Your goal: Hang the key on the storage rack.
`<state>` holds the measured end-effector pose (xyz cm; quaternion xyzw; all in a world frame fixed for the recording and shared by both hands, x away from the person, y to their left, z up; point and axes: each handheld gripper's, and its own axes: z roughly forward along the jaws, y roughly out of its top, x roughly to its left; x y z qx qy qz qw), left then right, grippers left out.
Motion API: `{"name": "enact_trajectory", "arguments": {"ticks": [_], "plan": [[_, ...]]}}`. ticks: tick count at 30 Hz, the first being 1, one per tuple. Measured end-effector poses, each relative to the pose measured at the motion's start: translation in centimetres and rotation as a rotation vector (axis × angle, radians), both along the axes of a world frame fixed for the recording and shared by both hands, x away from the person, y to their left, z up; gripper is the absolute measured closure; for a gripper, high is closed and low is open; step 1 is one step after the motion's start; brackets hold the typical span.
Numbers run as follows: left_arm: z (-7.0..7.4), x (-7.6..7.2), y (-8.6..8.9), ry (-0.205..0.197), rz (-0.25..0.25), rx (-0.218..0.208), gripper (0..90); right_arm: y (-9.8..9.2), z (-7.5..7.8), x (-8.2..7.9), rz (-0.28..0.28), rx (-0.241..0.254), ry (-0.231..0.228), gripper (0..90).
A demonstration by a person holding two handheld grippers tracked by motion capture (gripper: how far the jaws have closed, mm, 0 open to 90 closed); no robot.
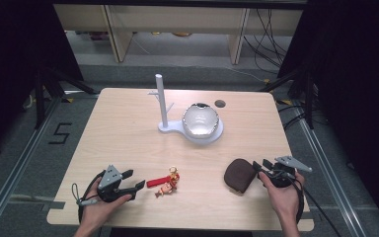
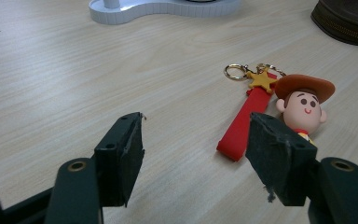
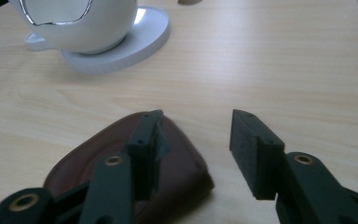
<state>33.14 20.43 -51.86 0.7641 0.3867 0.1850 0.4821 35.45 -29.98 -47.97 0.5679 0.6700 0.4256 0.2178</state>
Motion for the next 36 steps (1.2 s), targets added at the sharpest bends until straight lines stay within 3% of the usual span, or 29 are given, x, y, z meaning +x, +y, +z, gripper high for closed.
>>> {"name": "enact_trajectory", "arguments": {"ticks": [1, 2, 4, 5, 6, 8, 9, 10, 11, 12, 13, 15, 16, 18, 19, 20, 21, 22, 23, 25, 26, 27, 28, 30, 31, 32, 33, 35, 36], "plan": [[0.0, 0.0, 0.0, 0.001, 0.001, -0.002, 35.5, 0.0, 0.0, 0.0, 0.000, 0.000, 0.000, 53.2], [0.0, 0.1, -0.1, 0.001, 0.000, -0.002, 35.5, 0.3, 0.3, -0.3, -0.023, 0.021, 0.056, 52.3], [0.1, 0.1, -0.1, 0.003, 0.004, 0.011, 35.4, 0.2, 0.3, 0.3, 0.020, -0.008, 0.063, 50.3], [0.1, 0.2, -0.2, 0.003, 0.003, 0.003, 35.4, 0.5, 0.5, 0.3, -0.002, 0.003, 0.103, 50.1], [0.1, 0.2, -0.2, 0.004, 0.000, 0.004, 35.3, 0.2, 0.6, 0.6, 0.023, -0.022, 0.101, 49.8], [0.0, 0.3, -0.2, 0.007, 0.004, -0.004, 35.3, 0.1, 0.9, 1.1, 0.027, -0.020, 0.131, 47.4], [0.1, 0.3, -0.1, 0.013, 0.016, 0.008, 35.3, 0.0, 1.2, 1.4, 0.023, -0.018, 0.176, 46.0], [0.1, 0.3, -0.1, 0.013, 0.016, 0.008, 35.2, 0.0, 1.2, 1.4, 0.023, -0.018, 0.176, 46.0], [0.0, 0.4, -0.1, 0.007, 0.012, 0.000, 35.2, 0.2, 1.4, 1.4, 0.010, 0.007, 0.208, 45.2], [0.0, 0.4, 0.0, 0.003, 0.019, -0.004, 35.2, -0.2, 1.4, 1.7, 0.028, -0.014, 0.213, 44.4], [0.0, 0.4, 0.1, 0.002, 0.021, -0.005, 35.2, 0.0, 1.6, 1.7, 0.014, 0.012, 0.259, 44.3], [0.1, 0.3, 0.1, -0.001, 0.030, 0.000, 35.2, -0.2, 1.9, 2.0, 0.008, 0.023, 0.291, 43.4], [0.0, 0.4, 0.3, -0.007, 0.017, -0.001, 35.1, -0.6, 1.8, 2.3, 0.039, -0.007, 0.276, 42.8], [-0.1, 0.3, 0.3, -0.006, 0.022, -0.001, 35.0, -0.5, 2.2, 2.5, 0.021, 0.007, 0.376, 42.8], [-0.1, 0.2, 0.4, -0.006, 0.021, 0.002, 35.0, -0.5, 2.2, 2.5, 0.021, 0.007, 0.376, 42.8], [-0.1, 0.2, 0.4, -0.006, 0.023, -0.007, 35.0, -0.7, 2.0, 2.7, 0.057, -0.014, 0.364, 42.7], [-0.1, 0.1, 0.5, -0.005, 0.023, -0.002, 34.9, -0.1, 2.2, 2.6, 0.017, 0.067, 0.427, 42.8], [-0.1, 0.1, 0.5, -0.006, 0.029, -0.003, 34.9, 0.4, 2.3, 2.5, -0.035, 0.115, 0.480, 42.7], [-0.1, 0.1, 0.5, -0.002, 0.034, 0.006, 34.9, -0.5, 1.9, 3.0, 0.036, 0.016, 0.443, 42.7], [-0.1, 0.1, 0.5, -0.006, 0.029, 0.001, 34.9, -0.2, 1.9, 3.2, 0.035, 0.037, 0.486, 42.7], [-0.1, 0.1, 0.5, -0.005, 0.024, -0.005, 34.9, 0.3, 2.2, 3.2, -0.009, 0.100, 0.539, 42.6], [-0.1, 0.2, 0.5, -0.006, 0.025, 0.000, 34.8, -0.2, 1.8, 3.6, 0.025, 0.024, 0.500, 42.5], [-0.1, 0.2, 0.4, -0.005, 0.026, 0.001, 34.8, 0.1, 2.1, 3.7, 0.010, 0.069, 0.539, 42.4], [-0.1, 0.2, 0.3, 0.001, 0.030, 0.002, 34.8, 0.1, 2.0, 4.2, 0.013, 0.055, 0.554, 41.8], [-0.2, 0.3, 0.3, 0.001, 0.022, -0.001, 34.7, 0.4, 1.9, 4.5, -0.015, 0.089, 0.607, 41.5], [-0.2, 0.2, 0.3, 0.002, 0.023, 0.004, 34.7, 0.4, 1.9, 4.5, -0.015, 0.089, 0.607, 41.5], [-0.3, 0.2, 0.3, 0.003, 0.020, -0.001, 34.7, 0.1, 1.8, 4.7, 0.018, 0.067, 0.596, 41.5], [-0.3, 0.2, 0.3, 0.003, 0.020, 0.005, 34.7, 0.1, 1.6, 5.1, 0.016, 0.075, 0.601, 40.8], [-0.3, 0.2, 0.3, 0.003, 0.024, 0.004, 34.7, 0.6, 1.7, 5.2, -0.031, 0.126, 0.631, 40.6]]}}
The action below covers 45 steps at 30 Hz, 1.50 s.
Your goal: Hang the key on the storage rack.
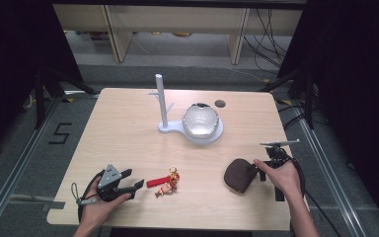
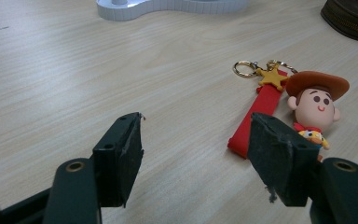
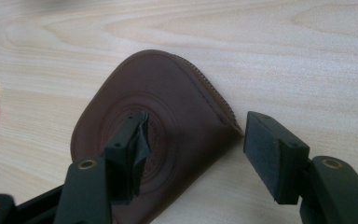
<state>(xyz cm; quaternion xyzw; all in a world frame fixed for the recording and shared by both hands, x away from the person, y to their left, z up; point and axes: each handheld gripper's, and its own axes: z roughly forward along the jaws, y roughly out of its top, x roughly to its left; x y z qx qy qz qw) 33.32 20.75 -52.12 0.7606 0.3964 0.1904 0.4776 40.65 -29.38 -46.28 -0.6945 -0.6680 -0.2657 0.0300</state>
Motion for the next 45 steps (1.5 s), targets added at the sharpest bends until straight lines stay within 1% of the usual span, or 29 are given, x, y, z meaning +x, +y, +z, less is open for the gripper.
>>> {"name": "enact_trajectory", "arguments": {"ticks": [2, 4, 5, 6, 7, 9, 10, 11, 13, 14, 16, 17, 19, 21, 22, 24, 25, 27, 28, 29, 30, 34, 35, 37, 39, 42, 43, 44, 45], "plan": [[0.1, -0.1, 0.0, 0.000, 0.005, 0.001, 34.7, -0.5, -0.1, 0.4, 0.071, -0.036, 0.007, 39.6], [0.1, 0.0, 0.1, -0.001, 0.001, -0.001, 34.7, -0.3, -0.1, 0.7, 0.072, -0.045, 0.029, 38.9], [0.1, 0.0, 0.1, -0.001, -0.001, -0.004, 34.7, 0.2, 0.2, 0.9, 0.025, -0.007, 0.085, 38.5], [0.1, 0.0, 0.1, -0.001, 0.000, -0.004, 34.7, 0.4, 0.3, 1.1, 0.016, -0.027, 0.088, 37.7], [0.1, 0.0, 0.1, -0.001, -0.001, -0.004, 34.7, 0.0, 0.1, 1.3, 0.087, -0.068, 0.058, 37.4], [0.1, 0.0, 0.1, -0.001, 0.000, -0.005, 34.6, 0.1, 0.0, 1.8, 0.123, -0.103, 0.027, 36.8], [0.1, 0.0, 0.2, -0.001, 0.000, -0.004, 34.6, 0.2, 0.2, 2.0, 0.139, -0.106, 0.046, 35.9], [0.0, 0.0, 0.1, 0.000, 0.003, -0.010, 34.6, 0.8, 0.5, 2.2, 0.108, -0.103, 0.129, 35.3], [0.0, 0.0, 0.2, 0.002, 0.002, -0.002, 34.5, 0.9, 0.5, 2.4, 0.115, -0.099, 0.151, 34.9], [0.0, 0.0, 0.2, 0.002, 0.002, -0.002, 34.5, 0.9, 0.3, 2.5, 0.115, -0.111, 0.134, 34.6], [0.0, 0.0, 0.2, 0.003, 0.005, -0.005, 34.5, 1.0, 0.1, 2.7, 0.130, -0.109, 0.166, 34.3], [0.0, 0.0, 0.2, 0.003, 0.005, -0.005, 34.5, 1.6, 0.3, 2.6, 0.062, -0.073, 0.212, 33.9], [0.0, 0.0, 0.3, 0.003, 0.006, -0.006, 34.5, 1.0, -0.3, 2.9, 0.128, -0.106, 0.151, 33.0], [0.0, 0.0, 0.3, 0.004, 0.006, -0.004, 34.5, 1.2, -0.2, 2.8, 0.092, -0.072, 0.196, 33.1], [0.0, 0.0, 0.3, 0.005, 0.010, -0.001, 34.5, 0.8, -0.3, 2.9, 0.118, -0.094, 0.176, 33.1], [0.0, -0.1, 0.3, 0.009, 0.012, 0.005, 34.5, 0.6, -0.6, 2.9, 0.112, -0.075, 0.166, 33.9], [0.0, -0.1, 0.3, 0.009, 0.012, 0.008, 34.5, 1.1, -0.3, 2.8, 0.048, -0.034, 0.223, 34.4], [0.0, 0.0, 0.2, 0.010, 0.010, 0.008, 34.5, -0.2, -1.1, 3.0, 0.198, -0.072, 0.126, 35.1], [0.0, 0.0, 0.2, 0.010, 0.011, 0.007, 34.5, -0.2, -1.1, 3.1, 0.195, -0.068, 0.131, 35.3], [0.0, 0.0, 0.2, 0.010, 0.010, 0.008, 34.5, -0.1, -1.2, 3.2, 0.142, -0.043, 0.155, 36.2], [0.0, -0.1, 0.2, 0.011, 0.011, 0.008, 34.5, -0.2, -1.4, 3.2, 0.133, -0.027, 0.130, 37.0], [-0.2, 0.0, 0.1, 0.008, 0.006, -0.003, 34.6, -0.1, -1.0, 3.2, 0.150, -0.036, 0.160, 39.7], [-0.2, 0.0, 0.2, 0.009, 0.004, 0.002, 34.6, 0.4, -0.6, 3.3, 0.121, -0.050, 0.218, 42.5], [-0.2, 0.0, 0.2, 0.008, 0.005, 0.002, 34.6, 0.4, -0.5, 3.3, 0.124, -0.055, 0.216, 44.6], [-0.2, 0.0, 0.2, 0.008, 0.004, 0.005, 34.7, 0.2, -0.5, 3.2, 0.127, -0.060, 0.179, 48.9], [-0.2, 0.0, 0.3, 0.015, 0.015, 0.013, 34.7, 0.0, -0.2, 3.0, 0.131, -0.056, 0.192, 53.2], [-0.2, 0.0, 0.2, 0.015, 0.015, 0.012, 34.7, 0.3, 0.0, 2.9, 0.094, -0.035, 0.213, 55.1], [-0.2, 0.0, 0.2, 0.014, 0.014, 0.013, 34.7, -0.2, -0.2, 2.8, 0.138, -0.063, 0.132, 56.1], [-0.2, 0.0, 0.2, 0.015, 0.013, 0.013, 34.7, -0.4, -0.3, 2.8, 0.167, -0.069, 0.106, 57.4]]}}
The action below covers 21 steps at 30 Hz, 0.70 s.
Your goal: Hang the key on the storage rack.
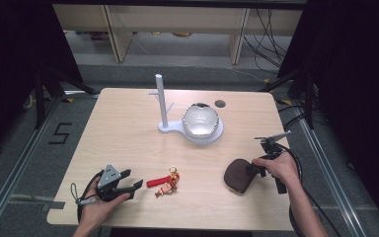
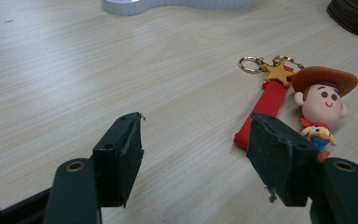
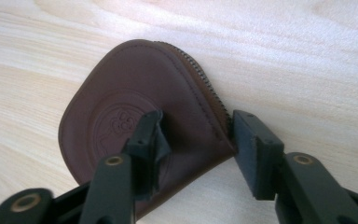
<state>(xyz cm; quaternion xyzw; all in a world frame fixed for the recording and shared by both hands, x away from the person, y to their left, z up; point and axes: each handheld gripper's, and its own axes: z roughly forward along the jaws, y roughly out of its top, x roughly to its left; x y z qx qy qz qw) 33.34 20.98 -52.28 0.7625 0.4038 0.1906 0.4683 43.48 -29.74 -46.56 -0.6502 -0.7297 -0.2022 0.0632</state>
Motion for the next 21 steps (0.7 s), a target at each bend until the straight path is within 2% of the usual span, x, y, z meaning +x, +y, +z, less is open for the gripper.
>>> {"name": "enact_trajectory", "arguments": {"ticks": [3, 4, 5, 6, 8, 9, 10, 11, 12, 13, 14, 16, 17, 19, 21], "plan": [[0.0, 0.0, 0.0, -0.003, 0.000, -0.005, 34.7, 0.7, 0.8, -0.3, -0.045, 0.003, 0.069, 58.5], [0.0, 0.0, 0.0, -0.003, 0.001, -0.005, 34.8, 1.1, 1.4, -0.5, -0.061, 0.008, 0.068, 63.3], [0.0, 0.0, 0.0, -0.005, -0.003, -0.010, 34.8, 1.1, 1.4, -0.5, -0.061, 0.008, 0.068, 63.3], [0.0, 0.0, 0.1, -0.005, -0.004, -0.010, 34.8, 0.6, 1.4, -0.4, -0.005, -0.019, 0.002, 64.0], [0.0, 0.0, 0.1, -0.007, -0.004, -0.010, 34.8, 0.6, 2.3, -0.5, 0.017, -0.001, -0.010, 68.7], [0.0, 0.0, 0.1, -0.007, -0.004, -0.010, 34.8, 1.2, 3.0, -0.8, -0.006, -0.003, -0.018, 70.4], [0.0, 0.0, 0.0, -0.007, -0.002, -0.016, 34.8, 1.2, 3.0, -0.8, -0.006, -0.003, -0.018, 70.4], [0.0, 0.0, 0.1, -0.006, -0.004, -0.010, 34.8, 1.1, 3.3, -0.7, 0.039, -0.032, -0.044, 71.1], [0.0, 0.0, 0.0, -0.006, -0.004, -0.011, 34.8, 2.0, 3.7, -1.0, -0.023, -0.011, -0.014, 71.5], [0.0, 0.0, 0.1, -0.006, -0.005, -0.011, 34.7, 2.0, 4.0, -1.1, -0.010, -0.020, -0.011, 73.7], [0.0, 0.0, 0.1, -0.006, -0.002, -0.012, 34.7, 1.2, 3.8, -0.8, 0.087, -0.048, -0.111, 74.5], [0.0, 0.0, 0.1, -0.004, 0.004, -0.007, 34.7, 1.6, 4.3, -1.0, 0.091, -0.047, -0.113, 75.7], [0.0, 0.0, 0.2, -0.005, 0.005, -0.008, 34.7, 1.8, 4.5, -1.0, 0.142, -0.056, -0.166, 76.3], [0.0, 0.0, 0.2, -0.005, 0.005, -0.009, 34.7, 2.0, 4.7, -1.1, 0.132, -0.050, -0.161, 76.7], [0.0, 0.0, 0.2, -0.005, 0.006, -0.009, 34.6, 2.2, 4.9, -1.1, 0.153, -0.056, -0.178, 77.2]]}}
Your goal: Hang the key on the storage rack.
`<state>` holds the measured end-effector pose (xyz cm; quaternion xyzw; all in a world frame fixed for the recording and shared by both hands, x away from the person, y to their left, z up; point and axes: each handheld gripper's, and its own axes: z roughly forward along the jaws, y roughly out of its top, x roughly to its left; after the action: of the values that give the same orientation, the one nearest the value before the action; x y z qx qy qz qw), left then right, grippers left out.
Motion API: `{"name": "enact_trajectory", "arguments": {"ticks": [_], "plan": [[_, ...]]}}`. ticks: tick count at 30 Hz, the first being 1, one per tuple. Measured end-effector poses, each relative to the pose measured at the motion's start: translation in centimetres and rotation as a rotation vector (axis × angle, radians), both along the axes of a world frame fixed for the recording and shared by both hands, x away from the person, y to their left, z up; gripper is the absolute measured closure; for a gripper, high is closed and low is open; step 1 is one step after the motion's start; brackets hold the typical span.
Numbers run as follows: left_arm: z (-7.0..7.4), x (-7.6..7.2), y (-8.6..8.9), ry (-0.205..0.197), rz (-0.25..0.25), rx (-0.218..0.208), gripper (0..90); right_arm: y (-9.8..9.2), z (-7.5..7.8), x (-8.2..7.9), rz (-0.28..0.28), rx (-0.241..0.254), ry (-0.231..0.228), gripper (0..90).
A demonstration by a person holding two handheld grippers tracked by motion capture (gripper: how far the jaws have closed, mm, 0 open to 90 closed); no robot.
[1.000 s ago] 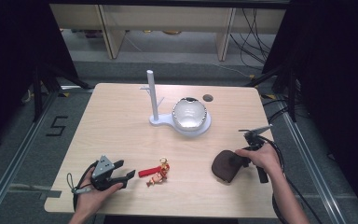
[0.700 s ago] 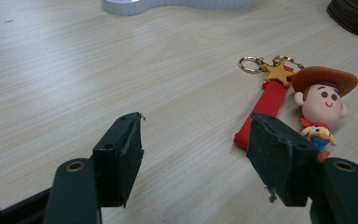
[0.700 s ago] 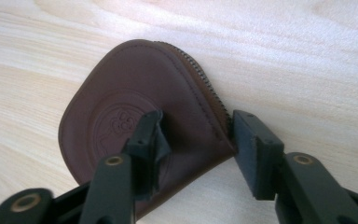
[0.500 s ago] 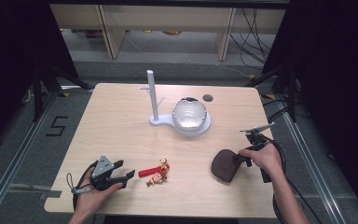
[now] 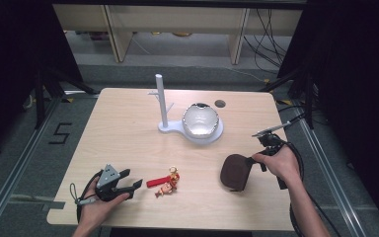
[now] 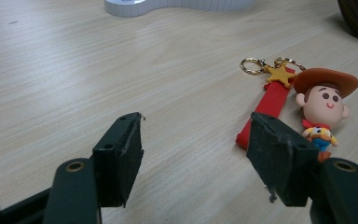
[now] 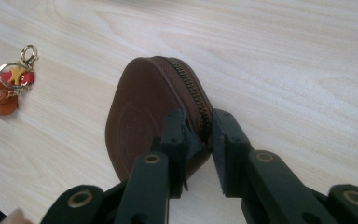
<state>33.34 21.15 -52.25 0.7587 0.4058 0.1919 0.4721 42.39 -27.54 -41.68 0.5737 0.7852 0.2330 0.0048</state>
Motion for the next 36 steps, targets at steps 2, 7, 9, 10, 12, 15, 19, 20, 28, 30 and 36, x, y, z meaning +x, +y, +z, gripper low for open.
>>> {"name": "enact_trajectory", "arguments": {"ticks": [2, 7, 9, 10, 12, 15, 19, 20, 28, 30, 36], "plan": [[0.0, 0.0, 0.0, 0.001, 0.002, 0.004, 34.6, 0.3, 0.3, -0.1, 0.004, -0.011, -0.013, 77.4], [0.0, 0.1, 0.1, -0.003, 0.001, -0.001, 34.5, 0.8, 1.6, -0.3, -0.001, -0.024, -0.031, 77.4], [0.0, 0.1, 0.1, -0.003, 0.001, 0.000, 34.5, 0.8, 2.2, -0.5, 0.015, -0.013, -0.060, 77.4], [0.0, 0.1, 0.1, -0.003, 0.001, 0.001, 34.5, 1.2, 2.6, -0.6, -0.014, -0.015, -0.041, 77.4], [0.0, 0.1, 0.1, -0.004, 0.001, -0.002, 34.5, 1.1, 3.0, -0.6, 0.029, -0.045, -0.091, 77.4], [0.0, 0.0, 0.1, -0.007, 0.004, -0.003, 34.4, 1.5, 3.8, -0.7, 0.083, -0.085, -0.175, 77.4], [0.0, 0.0, 0.1, -0.008, 0.007, -0.003, 34.4, 2.2, 4.6, -0.8, 0.114, -0.106, -0.256, 77.4], [0.0, 0.0, 0.1, -0.007, 0.009, -0.006, 34.4, 2.4, 4.8, -0.9, 0.113, -0.115, -0.279, 77.3], [0.0, 0.0, 0.2, -0.009, 0.010, 0.004, 34.3, 3.1, 5.6, -0.3, 0.142, -0.127, -0.331, 77.2], [0.0, 0.0, 0.2, -0.009, 0.011, 0.004, 34.3, 3.3, 5.8, -0.1, 0.143, -0.131, -0.334, 77.2], [0.0, 0.0, 0.2, -0.014, 0.012, 0.008, 34.1, 3.9, 6.3, 0.3, 0.137, -0.125, -0.371, 77.2]]}}
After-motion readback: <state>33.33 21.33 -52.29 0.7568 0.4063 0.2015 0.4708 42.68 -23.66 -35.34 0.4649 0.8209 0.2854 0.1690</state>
